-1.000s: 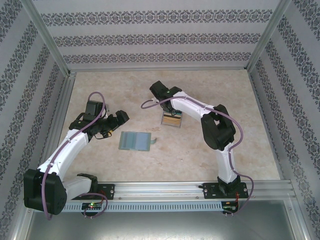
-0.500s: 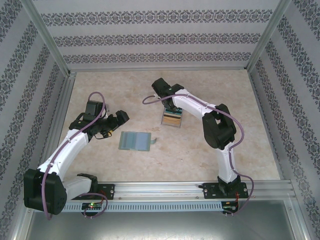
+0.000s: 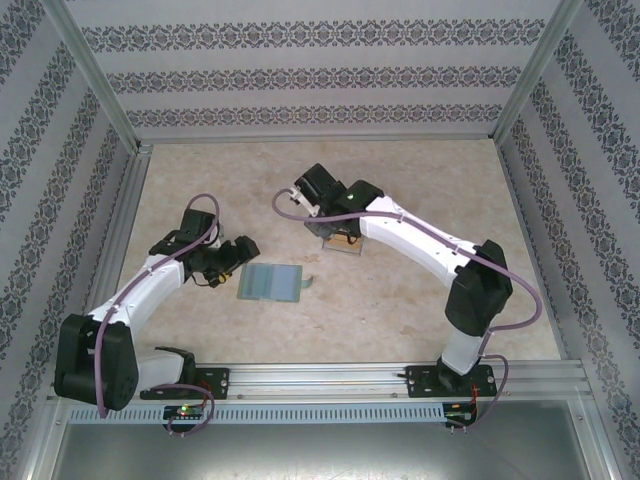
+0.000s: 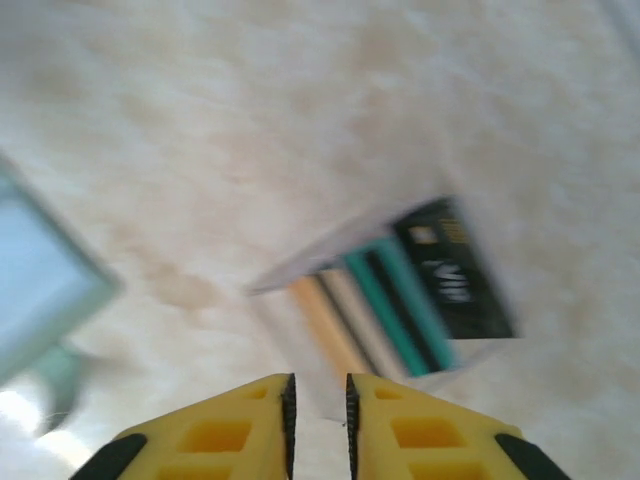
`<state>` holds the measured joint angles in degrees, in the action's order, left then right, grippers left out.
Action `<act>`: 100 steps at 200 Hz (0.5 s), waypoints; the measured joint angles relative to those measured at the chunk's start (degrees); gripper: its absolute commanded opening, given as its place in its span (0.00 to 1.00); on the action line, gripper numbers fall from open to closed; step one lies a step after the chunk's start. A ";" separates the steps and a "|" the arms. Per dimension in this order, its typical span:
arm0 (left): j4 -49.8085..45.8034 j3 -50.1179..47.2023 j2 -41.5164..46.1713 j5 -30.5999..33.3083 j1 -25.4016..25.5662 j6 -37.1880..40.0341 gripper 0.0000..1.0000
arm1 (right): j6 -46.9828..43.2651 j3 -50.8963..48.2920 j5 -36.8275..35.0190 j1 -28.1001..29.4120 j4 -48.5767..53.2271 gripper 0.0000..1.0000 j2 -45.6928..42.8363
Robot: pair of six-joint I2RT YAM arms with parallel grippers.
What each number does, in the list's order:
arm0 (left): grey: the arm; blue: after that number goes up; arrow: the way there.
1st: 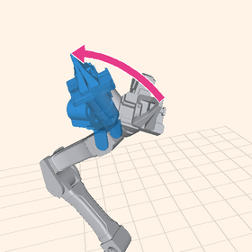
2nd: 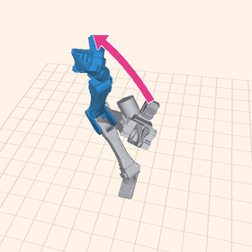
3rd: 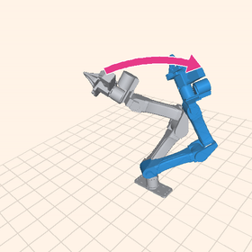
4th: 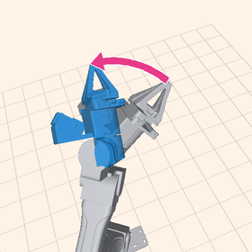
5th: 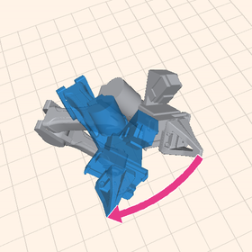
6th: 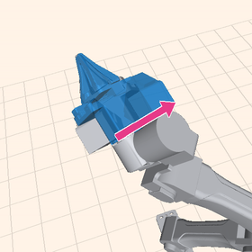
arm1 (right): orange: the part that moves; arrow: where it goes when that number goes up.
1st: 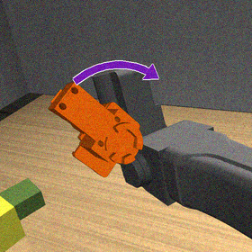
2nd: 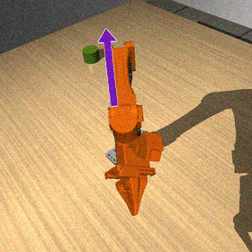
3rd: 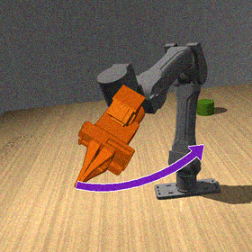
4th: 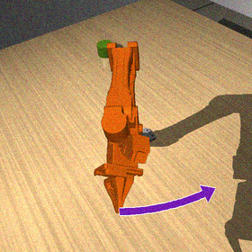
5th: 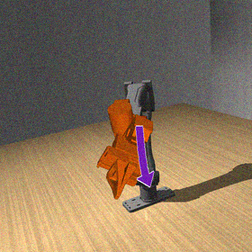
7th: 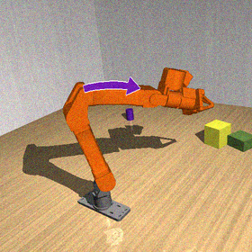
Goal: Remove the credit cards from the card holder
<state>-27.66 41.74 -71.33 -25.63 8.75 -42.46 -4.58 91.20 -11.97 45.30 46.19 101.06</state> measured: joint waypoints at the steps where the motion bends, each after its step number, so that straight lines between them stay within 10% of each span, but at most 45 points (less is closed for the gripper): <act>1: 0.00 -0.07 -0.02 -0.02 0.00 -0.04 0.87 | 0.24 -0.15 0.22 0.04 -0.09 0.20 -0.07; 100: 3.41 -4.13 -3.69 -3.87 -0.24 -0.20 0.78 | 22.25 -14.88 22.05 7.58 -16.57 0.12 4.70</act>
<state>-24.25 37.60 -75.02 -29.50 8.51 -42.65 17.67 76.31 10.09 52.88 29.63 105.75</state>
